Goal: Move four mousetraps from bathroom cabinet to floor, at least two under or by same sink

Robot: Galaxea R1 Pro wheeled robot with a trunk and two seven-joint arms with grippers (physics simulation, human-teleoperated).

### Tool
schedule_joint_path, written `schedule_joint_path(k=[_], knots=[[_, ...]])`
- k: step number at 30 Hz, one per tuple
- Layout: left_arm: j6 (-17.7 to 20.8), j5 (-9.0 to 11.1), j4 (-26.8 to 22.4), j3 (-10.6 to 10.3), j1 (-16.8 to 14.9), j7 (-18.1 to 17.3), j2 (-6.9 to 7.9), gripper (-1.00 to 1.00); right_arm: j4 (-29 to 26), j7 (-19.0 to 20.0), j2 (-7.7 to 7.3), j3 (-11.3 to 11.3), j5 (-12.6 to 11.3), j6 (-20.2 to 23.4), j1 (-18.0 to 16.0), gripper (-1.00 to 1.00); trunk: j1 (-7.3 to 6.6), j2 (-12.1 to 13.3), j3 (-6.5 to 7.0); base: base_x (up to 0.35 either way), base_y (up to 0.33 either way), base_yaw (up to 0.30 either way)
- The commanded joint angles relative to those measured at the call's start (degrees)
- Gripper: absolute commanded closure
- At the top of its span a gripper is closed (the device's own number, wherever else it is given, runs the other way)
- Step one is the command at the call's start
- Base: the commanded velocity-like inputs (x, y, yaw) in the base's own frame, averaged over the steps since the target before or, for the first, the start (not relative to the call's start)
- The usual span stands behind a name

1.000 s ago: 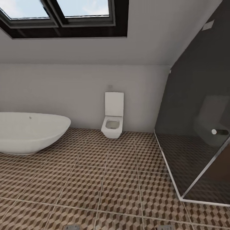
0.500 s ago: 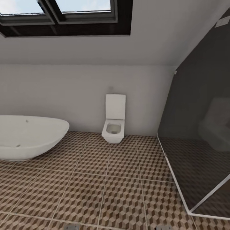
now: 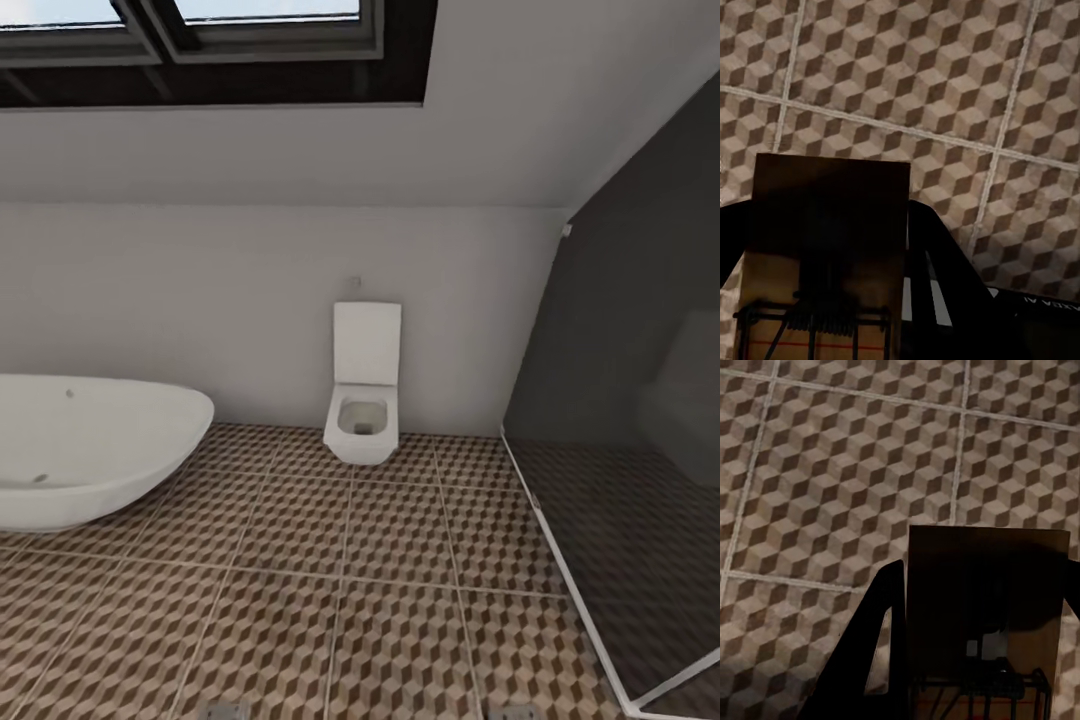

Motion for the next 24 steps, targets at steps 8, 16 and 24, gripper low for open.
schedule_joint_path(k=[8,16,24], knots=[[-0.44,0.42,-0.24,-0.45,-0.13,0.15,0.08,1.00,0.11,-0.27,0.02,-0.01,0.50,-0.15,-0.06,1.00,0.04,-0.05,-0.07,0.288,0.209,-0.258],[-0.44,0.42,-0.28,-0.47,-0.12,0.14,0.11,1.00,0.11,-0.33,-0.03,0.00,0.50,-0.20,-0.06,1.00,0.04,-0.05,-0.07,0.287,0.186,-0.066],[-0.44,0.42,-0.22,-0.51,-0.15,0.14,0.16,1.00,0.11,-0.35,-0.07,-0.01,0.52,-0.29,-0.06,1.00,0.04,-0.05,-0.07,0.315,0.096,-0.003]])
